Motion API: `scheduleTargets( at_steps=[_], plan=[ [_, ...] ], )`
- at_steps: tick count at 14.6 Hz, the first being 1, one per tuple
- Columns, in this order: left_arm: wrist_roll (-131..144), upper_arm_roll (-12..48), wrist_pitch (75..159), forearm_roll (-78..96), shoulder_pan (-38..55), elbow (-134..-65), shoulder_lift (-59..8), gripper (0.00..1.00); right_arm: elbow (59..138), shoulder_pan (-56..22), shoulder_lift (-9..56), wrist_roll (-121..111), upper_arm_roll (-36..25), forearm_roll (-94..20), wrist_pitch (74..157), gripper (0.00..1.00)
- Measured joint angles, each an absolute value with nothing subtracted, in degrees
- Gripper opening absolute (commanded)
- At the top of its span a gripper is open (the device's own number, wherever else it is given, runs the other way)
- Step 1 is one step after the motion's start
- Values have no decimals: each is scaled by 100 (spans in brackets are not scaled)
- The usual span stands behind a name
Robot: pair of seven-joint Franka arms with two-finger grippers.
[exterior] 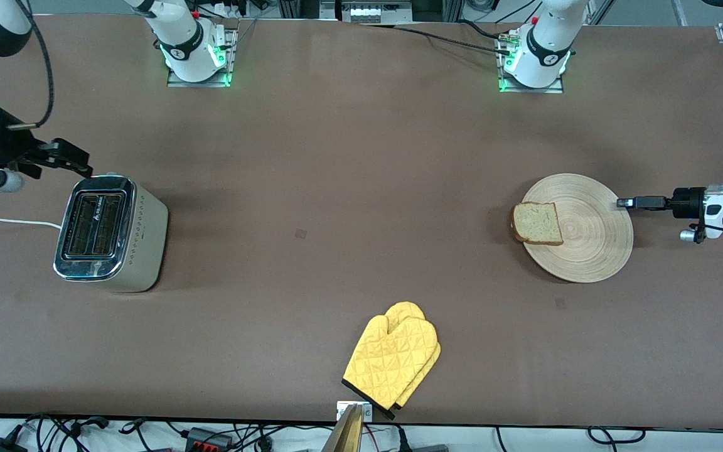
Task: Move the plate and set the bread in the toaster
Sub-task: 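Move the left gripper to the plate rim while the right gripper nears the toaster, then push the wooden plate with the left gripper toward the toaster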
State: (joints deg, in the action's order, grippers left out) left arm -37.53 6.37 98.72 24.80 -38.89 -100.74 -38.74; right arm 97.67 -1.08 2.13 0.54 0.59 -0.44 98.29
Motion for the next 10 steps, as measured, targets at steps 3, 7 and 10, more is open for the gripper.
scheduleTargets(
  at_steps=[3, 7, 10],
  plan=[
    [-3755, 647, 9874, 2535, -3889, -10099, -3889, 92, 9768, -202, 345, 107, 65, -49, 9970, 100],
    [-3759, 666, 9923, 2695, -3889, -10105, -3931, 85, 9772, -370, 528, 108, 68, -50, 10319, 100],
    [-3763, 674, 10040, 2708, -3889, -10104, -3938, 71, 9775, -520, 767, 108, 69, -50, 10496, 100]
  ],
)
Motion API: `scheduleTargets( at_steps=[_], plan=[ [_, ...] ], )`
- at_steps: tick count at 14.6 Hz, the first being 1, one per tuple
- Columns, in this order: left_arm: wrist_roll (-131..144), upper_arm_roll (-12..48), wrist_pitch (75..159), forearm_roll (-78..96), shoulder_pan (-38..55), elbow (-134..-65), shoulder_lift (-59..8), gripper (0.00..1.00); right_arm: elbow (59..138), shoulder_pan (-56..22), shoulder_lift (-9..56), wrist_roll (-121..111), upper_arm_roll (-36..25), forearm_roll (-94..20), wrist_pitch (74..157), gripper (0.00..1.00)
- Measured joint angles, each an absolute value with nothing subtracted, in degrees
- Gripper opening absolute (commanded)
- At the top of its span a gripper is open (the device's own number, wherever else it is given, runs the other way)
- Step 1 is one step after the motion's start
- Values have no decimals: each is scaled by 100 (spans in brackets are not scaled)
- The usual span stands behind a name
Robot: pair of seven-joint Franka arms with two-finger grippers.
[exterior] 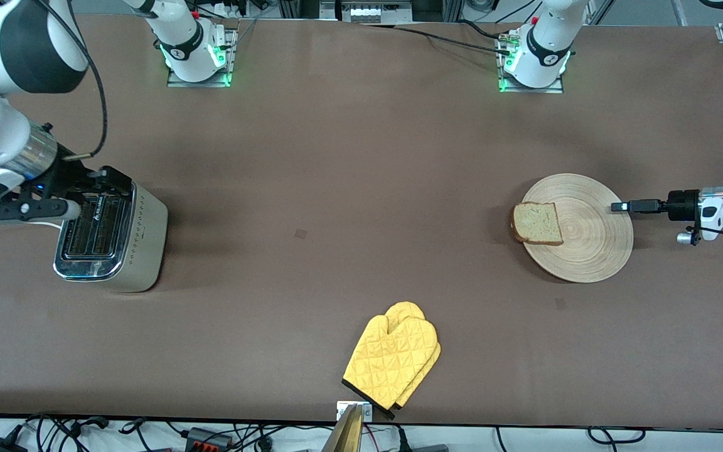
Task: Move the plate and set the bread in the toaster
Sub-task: 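Push the wooden plate with the left gripper toward the toaster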
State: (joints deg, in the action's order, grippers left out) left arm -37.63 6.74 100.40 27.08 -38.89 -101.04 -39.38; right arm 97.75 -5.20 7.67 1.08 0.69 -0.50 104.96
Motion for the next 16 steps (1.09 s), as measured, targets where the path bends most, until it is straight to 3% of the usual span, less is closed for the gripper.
scheduleTargets(
  at_steps=[10, 12, 16],
  plan=[
    [-4165, 675, 10133, 2740, -3921, -10099, -3967, 6, 9775, -637, 924, 111, 67, -52, 10638, 100],
    [-4213, 676, 10071, 2806, -3934, -10086, -3976, 1, 9777, -741, 1019, 112, 69, -52, 10816, 100],
    [-4238, 678, 9795, 3148, -3965, -10055, -3977, 1, 9776, -908, 1094, 129, 70, -52, 10918, 100]
  ],
)
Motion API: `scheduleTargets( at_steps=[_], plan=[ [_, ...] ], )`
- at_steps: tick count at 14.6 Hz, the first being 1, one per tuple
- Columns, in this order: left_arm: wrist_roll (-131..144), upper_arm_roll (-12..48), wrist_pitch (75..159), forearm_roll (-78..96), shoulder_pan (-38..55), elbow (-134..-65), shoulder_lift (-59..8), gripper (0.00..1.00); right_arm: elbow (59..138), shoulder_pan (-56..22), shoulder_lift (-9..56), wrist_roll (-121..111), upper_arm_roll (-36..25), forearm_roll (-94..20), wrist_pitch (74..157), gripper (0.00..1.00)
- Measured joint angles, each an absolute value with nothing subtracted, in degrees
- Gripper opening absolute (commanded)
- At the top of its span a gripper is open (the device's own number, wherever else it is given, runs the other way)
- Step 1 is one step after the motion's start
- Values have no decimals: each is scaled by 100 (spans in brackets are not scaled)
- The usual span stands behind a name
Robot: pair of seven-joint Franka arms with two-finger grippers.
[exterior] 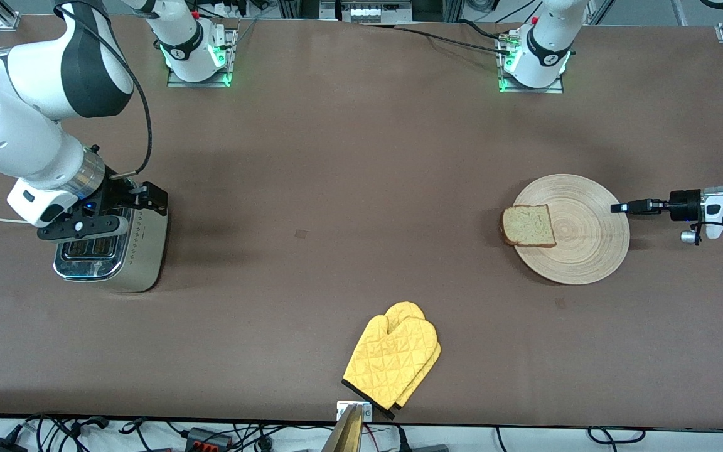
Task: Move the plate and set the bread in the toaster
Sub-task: 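Push the wooden plate with the left gripper toward the toaster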
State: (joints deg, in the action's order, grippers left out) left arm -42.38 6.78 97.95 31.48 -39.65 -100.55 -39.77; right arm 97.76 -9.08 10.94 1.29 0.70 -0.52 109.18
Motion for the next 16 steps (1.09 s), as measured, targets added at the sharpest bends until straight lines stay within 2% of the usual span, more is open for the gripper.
scheduleTargets(
  at_steps=[7, 12, 16],
  plan=[
    [-4265, 734, 9044, 3986, -3905, -9969, -4127, 1, 9776, -933, 1093, 181, 70, -52, 10928, 100],
    [-4418, 1112, 8996, 4151, -3700, -9927, -4183, 1, 9776, -1010, 1093, 438, 70, -52, 10929, 100],
    [-4307, 1164, 8995, 4561, -3135, -9921, -4184, 1, 9776, -1016, 1093, 467, 70, -53, 10929, 100]
  ],
)
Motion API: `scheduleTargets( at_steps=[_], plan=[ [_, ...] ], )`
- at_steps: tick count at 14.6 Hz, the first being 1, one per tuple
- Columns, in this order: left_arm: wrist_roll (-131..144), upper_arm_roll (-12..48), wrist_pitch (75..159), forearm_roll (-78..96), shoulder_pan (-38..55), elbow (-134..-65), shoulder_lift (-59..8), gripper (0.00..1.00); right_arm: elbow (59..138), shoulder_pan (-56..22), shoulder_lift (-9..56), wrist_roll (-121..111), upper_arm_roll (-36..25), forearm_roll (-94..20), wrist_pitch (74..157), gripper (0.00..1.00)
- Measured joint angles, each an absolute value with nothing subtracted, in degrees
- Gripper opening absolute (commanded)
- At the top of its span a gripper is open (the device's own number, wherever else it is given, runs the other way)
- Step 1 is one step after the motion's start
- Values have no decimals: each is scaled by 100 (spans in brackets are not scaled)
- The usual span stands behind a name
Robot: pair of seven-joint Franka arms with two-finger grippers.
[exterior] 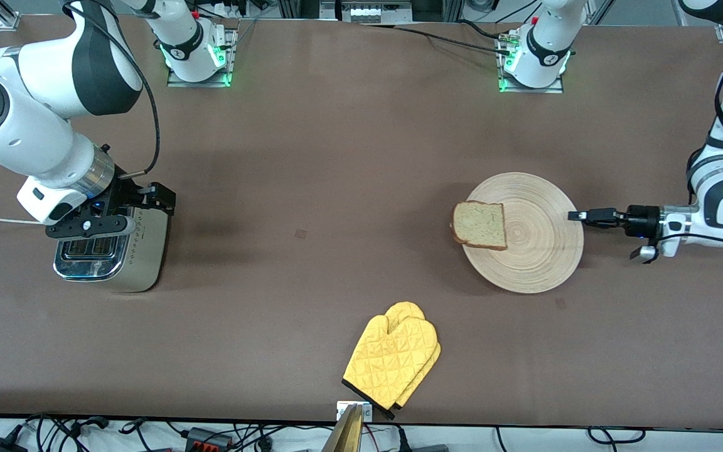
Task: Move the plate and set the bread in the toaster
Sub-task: 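Push the wooden plate with the left gripper toward the toaster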
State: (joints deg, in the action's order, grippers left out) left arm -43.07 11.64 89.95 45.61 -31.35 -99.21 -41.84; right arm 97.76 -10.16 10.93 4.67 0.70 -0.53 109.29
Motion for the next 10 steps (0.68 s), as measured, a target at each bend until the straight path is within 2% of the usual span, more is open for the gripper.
scheduleTargets(
  at_steps=[3, 10],
  plan=[
    [-4183, 1175, 9143, 5059, -2614, -9928, -4191, 1, 9777, -1020, 1095, 472, 70, -59, 10929, 100],
    [-3841, 1220, 10062, 6083, -1476, -10115, -4146, 1, 9777, -1087, 1106, 477, 71, -65, 10942, 100]
  ],
)
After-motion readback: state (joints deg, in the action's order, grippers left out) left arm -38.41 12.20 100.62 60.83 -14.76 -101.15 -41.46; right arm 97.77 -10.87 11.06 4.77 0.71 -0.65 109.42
